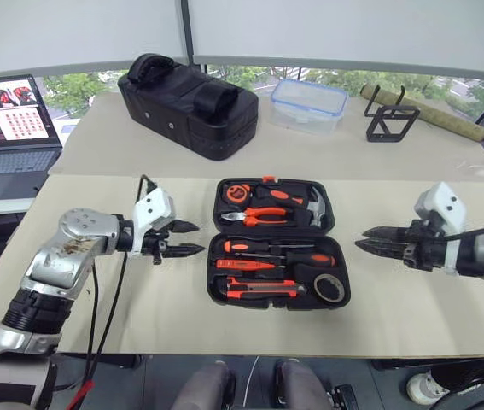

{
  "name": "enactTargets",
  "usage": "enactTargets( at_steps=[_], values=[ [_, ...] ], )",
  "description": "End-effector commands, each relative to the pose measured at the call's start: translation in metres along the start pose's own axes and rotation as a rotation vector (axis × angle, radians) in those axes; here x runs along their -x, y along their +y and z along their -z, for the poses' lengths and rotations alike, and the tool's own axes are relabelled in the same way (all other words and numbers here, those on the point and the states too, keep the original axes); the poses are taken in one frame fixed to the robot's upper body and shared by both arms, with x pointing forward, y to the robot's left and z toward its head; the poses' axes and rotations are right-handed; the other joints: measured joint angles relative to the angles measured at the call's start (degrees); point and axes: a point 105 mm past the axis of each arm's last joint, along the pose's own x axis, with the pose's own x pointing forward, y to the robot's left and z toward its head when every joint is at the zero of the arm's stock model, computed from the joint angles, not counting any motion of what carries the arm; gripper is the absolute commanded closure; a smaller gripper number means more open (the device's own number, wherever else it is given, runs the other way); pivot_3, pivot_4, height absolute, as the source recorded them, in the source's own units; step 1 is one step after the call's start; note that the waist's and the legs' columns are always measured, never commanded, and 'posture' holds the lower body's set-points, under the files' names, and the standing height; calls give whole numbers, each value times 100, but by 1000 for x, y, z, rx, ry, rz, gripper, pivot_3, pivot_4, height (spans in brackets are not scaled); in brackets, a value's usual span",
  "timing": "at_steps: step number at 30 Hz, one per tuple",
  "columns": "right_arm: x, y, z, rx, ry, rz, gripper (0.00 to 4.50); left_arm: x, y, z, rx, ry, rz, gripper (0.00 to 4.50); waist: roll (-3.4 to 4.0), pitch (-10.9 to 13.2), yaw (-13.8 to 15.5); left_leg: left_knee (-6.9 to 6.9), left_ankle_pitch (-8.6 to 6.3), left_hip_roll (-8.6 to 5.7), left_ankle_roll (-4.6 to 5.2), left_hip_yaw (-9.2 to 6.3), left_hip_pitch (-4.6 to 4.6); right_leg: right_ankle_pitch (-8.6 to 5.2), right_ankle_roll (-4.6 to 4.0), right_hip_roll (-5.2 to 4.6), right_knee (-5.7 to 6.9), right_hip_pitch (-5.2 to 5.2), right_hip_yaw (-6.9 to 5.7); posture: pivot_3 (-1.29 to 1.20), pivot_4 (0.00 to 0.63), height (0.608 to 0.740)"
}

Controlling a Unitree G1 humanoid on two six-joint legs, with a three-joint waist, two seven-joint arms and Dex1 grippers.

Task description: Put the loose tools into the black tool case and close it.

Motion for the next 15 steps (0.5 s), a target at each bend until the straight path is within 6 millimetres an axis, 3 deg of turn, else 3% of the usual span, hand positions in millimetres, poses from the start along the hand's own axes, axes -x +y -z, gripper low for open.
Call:
enactTargets(
  at_steps=[1, 3, 4, 8, 15],
  values=[
    [-13, -12, 7, 95, 29, 8, 4424, -7, 9, 5, -44, 17, -49, 3433, 0, 0, -12, 0, 0, -1, 0, 1, -2, 0, 0, -1, 0, -2, -1, 0, 150, 722],
    [-21, -12, 13, 123, 48, -16, 4500, -14, 11, 6, -44, 16, -49, 4228, 0, 0, -8, 2, 0, 0, 0, 1, -3, 0, 0, -1, 3, -3, -2, 0, 150, 722],
    [-25, -12, 15, 142, 57, -31, 4500, -18, 11, 5, -40, 10, -45, 4419, 0, 0, -4, 2, 0, 0, 0, 1, -6, 0, 0, -1, 4, -6, -3, 0, 150, 722],
    [-39, -8, 20, 229, 94, -99, 4500, -34, 6, 2, -18, -15, 0, 4419, 0, 0, -5, 21, 1, -4, 0, 4, -41, 1, 1, -3, 20, -47, -5, 0, 150, 722],
    [-43, 19, 13, 337, 57, -228, 4500, -34, -45, 2, -15, -37, 260, 4419, 3, -2, -129, 15, 4, 0, -4, 15, -49, 1, 1, -2, 29, -69, -1, 0, 150, 722]
  ],
)
